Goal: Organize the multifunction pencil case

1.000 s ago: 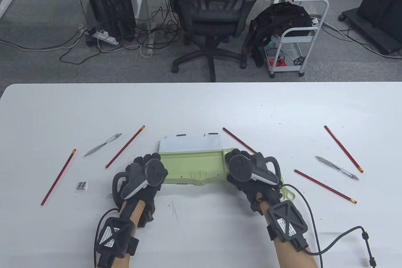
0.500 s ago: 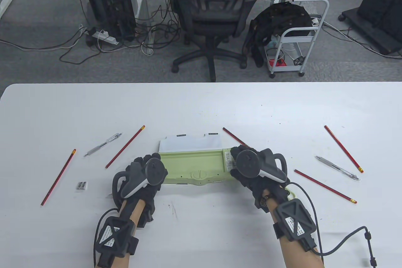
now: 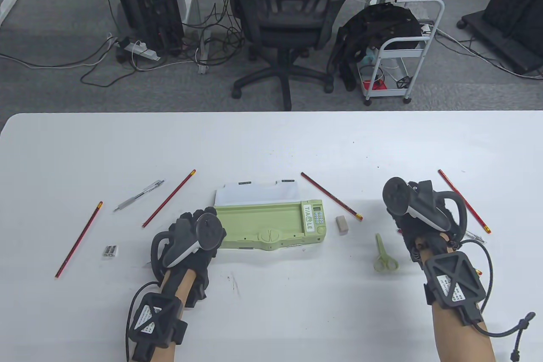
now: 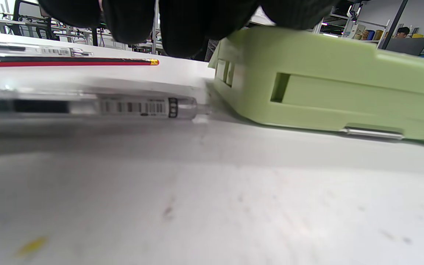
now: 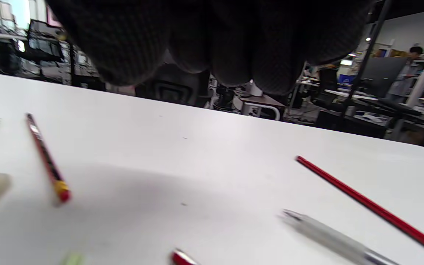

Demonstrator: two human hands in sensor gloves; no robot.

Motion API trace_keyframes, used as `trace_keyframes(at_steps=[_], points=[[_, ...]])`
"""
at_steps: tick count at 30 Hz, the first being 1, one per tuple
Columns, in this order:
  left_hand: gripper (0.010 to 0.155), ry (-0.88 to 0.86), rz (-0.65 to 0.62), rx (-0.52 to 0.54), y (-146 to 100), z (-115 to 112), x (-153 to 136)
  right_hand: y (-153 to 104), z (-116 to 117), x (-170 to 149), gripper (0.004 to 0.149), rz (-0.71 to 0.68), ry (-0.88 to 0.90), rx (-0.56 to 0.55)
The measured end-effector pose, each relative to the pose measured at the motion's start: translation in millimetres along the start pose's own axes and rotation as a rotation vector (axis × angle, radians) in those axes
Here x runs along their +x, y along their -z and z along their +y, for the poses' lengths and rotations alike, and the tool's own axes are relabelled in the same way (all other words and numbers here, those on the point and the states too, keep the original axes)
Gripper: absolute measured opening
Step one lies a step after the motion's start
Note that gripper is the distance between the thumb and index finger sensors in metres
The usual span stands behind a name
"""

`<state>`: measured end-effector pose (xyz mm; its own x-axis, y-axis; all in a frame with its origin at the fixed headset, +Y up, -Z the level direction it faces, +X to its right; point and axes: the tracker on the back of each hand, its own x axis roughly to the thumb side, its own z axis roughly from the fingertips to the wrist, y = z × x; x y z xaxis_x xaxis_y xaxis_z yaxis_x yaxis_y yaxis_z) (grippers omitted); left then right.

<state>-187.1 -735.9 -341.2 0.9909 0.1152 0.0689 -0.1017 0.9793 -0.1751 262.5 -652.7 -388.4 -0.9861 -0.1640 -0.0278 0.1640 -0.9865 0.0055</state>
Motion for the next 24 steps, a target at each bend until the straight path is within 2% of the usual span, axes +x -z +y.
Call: trace_keyframes(at_steps=[5, 12, 18, 24], points=[[0.068, -0.002, 0.002, -0.001, -0.1, 0.1, -0.4, 7.9, 23.2, -34.3, 0.06, 0.11, -0.111, 0.091], [0.068, 0.002, 0.002, -0.001, -0.2, 0.1, 0.0, 9.2, 54.4, -64.7, 0.057, 0.172, -0.169, 0.163], [0.068, 0.0, 0.007, -0.007, -0.3, 0.0, 0.3, 10.6, 78.1, -79.5, 0.055, 0.203, -0.194, 0.187], [0.068, -0.001, 0.008, -0.009, 0.0, 0.1, 0.4, 15.4, 87.4, -83.8, 0.054, 0.202, -0.216, 0.192]])
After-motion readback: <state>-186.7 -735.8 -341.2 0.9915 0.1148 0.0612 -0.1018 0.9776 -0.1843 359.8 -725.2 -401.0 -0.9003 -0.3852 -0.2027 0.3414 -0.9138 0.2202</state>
